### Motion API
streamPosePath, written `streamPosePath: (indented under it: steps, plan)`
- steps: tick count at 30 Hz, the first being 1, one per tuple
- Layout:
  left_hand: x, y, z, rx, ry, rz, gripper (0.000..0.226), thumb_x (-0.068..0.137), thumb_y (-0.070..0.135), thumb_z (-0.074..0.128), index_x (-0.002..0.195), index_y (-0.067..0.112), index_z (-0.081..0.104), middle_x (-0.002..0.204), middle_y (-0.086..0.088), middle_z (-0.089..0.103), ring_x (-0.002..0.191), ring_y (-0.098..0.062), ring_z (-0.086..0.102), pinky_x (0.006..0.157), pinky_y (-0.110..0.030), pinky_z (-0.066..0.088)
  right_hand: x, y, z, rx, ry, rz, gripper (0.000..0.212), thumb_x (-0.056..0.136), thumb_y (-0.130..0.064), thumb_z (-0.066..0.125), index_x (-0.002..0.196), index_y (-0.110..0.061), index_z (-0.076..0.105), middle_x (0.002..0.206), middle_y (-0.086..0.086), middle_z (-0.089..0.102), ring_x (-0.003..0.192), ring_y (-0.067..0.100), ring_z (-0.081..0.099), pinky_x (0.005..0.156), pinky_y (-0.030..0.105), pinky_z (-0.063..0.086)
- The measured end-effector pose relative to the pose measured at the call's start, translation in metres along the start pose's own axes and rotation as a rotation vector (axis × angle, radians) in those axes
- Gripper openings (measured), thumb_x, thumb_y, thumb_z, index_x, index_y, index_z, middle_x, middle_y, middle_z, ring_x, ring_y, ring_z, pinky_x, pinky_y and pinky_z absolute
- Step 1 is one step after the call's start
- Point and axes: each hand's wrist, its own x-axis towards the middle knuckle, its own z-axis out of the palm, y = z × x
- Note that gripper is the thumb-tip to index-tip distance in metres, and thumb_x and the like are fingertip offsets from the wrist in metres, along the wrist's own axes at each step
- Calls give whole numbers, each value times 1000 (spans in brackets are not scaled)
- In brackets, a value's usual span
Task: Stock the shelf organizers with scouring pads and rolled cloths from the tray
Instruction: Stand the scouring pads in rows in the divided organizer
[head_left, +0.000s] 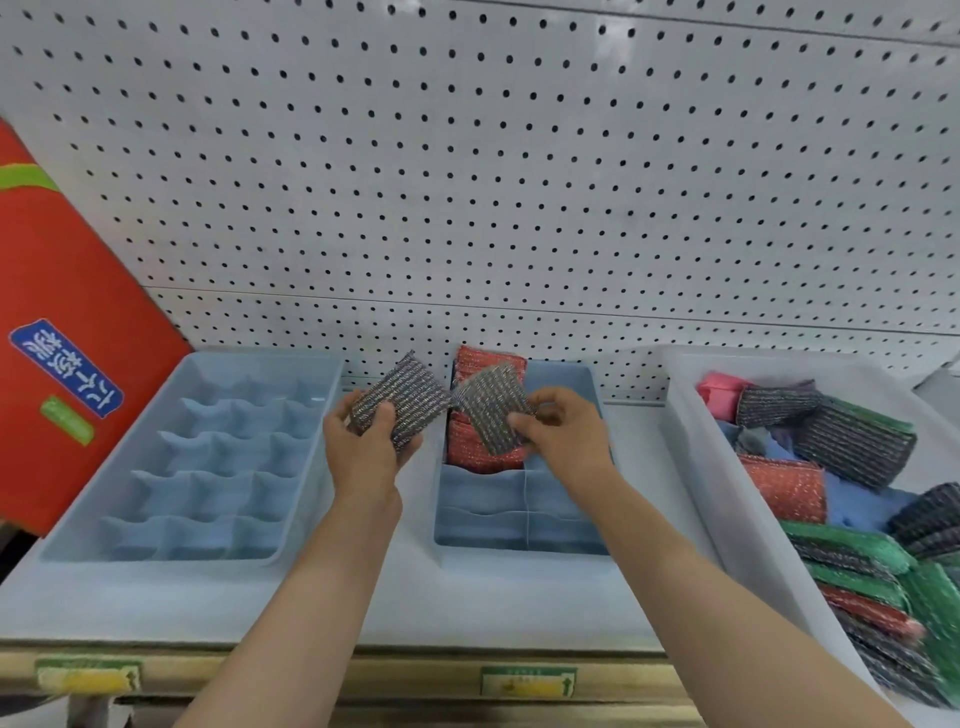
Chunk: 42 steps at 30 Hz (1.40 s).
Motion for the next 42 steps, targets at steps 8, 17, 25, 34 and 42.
streamPosePath:
  steps: [8,17,25,34,42]
  plan:
    - [4,4,-13,-20,49,-3,32,94,13,65,124,9,53,117,-6,65,86,-15,67,59,-25,57,-5,18,24,-677,40,-454,18,80,-14,78,97,-16,73,99,1,69,95,20,59,74,33,53]
    - [-4,5,-25,79,-109,-64,24,93,14,67,115,11,61,103,-5,68,83,-12,66,63,-24,59,8,23,27,-720,-130,-456,27,78,-32,80,103,-23,75,102,-2,63,103,16,53,80,33,51]
    - [-15,-5,-11,365,-332,-105,27,91,22,69,116,14,67,101,-3,71,90,-16,65,68,-26,51,-1,-31,14,-75,-308,12,19,81,-35,79,96,-24,76,95,-1,75,90,17,71,88,40,59]
    - [-12,-30,-20,498,-344,-320,33,91,7,68,121,17,62,106,-10,71,93,-24,66,82,-35,53,-15,5,0,-423,-222,-97,17,78,-26,82,91,-30,73,93,-12,69,87,4,63,81,18,50]
    - [-12,-28,-21,432,-382,-336,28,91,-1,64,103,24,63,98,-12,72,88,-25,68,76,-34,55,-24,15,22,-696,-74,-353,23,80,-23,80,103,-22,77,108,0,63,106,16,52,84,22,41]
